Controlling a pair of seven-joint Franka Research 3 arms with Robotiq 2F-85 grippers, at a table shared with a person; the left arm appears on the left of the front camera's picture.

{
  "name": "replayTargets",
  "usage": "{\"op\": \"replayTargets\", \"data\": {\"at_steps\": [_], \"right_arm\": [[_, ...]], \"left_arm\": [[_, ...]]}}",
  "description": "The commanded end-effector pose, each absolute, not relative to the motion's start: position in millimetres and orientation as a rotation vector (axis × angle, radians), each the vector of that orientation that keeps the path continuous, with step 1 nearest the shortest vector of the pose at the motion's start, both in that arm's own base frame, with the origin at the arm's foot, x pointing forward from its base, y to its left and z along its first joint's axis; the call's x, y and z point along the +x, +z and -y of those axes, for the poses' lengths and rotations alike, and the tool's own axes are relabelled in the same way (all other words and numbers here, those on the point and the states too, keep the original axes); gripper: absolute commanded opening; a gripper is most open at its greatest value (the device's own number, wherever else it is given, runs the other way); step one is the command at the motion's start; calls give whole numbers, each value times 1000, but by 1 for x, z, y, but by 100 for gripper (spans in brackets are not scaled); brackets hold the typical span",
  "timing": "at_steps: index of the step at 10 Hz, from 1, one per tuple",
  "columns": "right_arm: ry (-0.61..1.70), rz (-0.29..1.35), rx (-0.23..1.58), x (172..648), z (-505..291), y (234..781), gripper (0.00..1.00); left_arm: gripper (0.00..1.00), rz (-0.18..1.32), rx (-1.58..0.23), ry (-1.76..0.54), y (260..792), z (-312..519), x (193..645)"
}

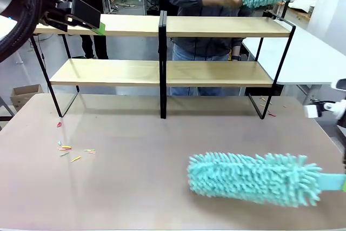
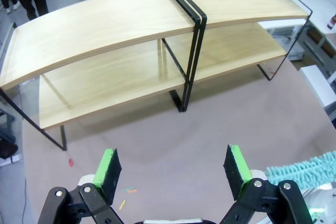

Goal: Clean the shelves.
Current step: Clean another randomly selected level of the Shelf with the Duster.

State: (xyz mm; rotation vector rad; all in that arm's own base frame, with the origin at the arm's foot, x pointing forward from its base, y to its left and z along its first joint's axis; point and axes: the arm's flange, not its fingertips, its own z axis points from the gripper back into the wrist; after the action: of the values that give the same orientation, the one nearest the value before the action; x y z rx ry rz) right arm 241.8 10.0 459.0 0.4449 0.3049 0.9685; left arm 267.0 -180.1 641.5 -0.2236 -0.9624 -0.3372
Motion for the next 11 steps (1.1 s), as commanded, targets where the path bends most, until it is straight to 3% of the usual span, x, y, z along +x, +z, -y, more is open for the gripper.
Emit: {"op": "replayTargets", "data": {"at_steps": [1, 3, 4, 6, 7, 9, 11], "right_arm": [[869, -289, 523, 240, 59, 473, 12], [833, -235, 680, 219, 128, 478, 12], [917, -114, 795, 198, 166, 488, 12], [1063, 313, 1025, 175, 207, 510, 12], [995, 463, 1072, 173, 213, 513, 12], [897, 931, 1183, 178, 223, 523, 12], [766, 1120, 1179, 188, 216, 532, 12]], "left_arm": [[100, 967, -214, -342, 643, 179, 266], [100, 967, -214, -342, 643, 179, 266], [100, 967, -214, -342, 643, 179, 266], [100, 967, -214, -342, 643, 179, 266], [100, 967, -214, -342, 643, 179, 266], [100, 967, -214, -342, 643, 179, 266], [100, 967, -214, -342, 643, 179, 266]]}}
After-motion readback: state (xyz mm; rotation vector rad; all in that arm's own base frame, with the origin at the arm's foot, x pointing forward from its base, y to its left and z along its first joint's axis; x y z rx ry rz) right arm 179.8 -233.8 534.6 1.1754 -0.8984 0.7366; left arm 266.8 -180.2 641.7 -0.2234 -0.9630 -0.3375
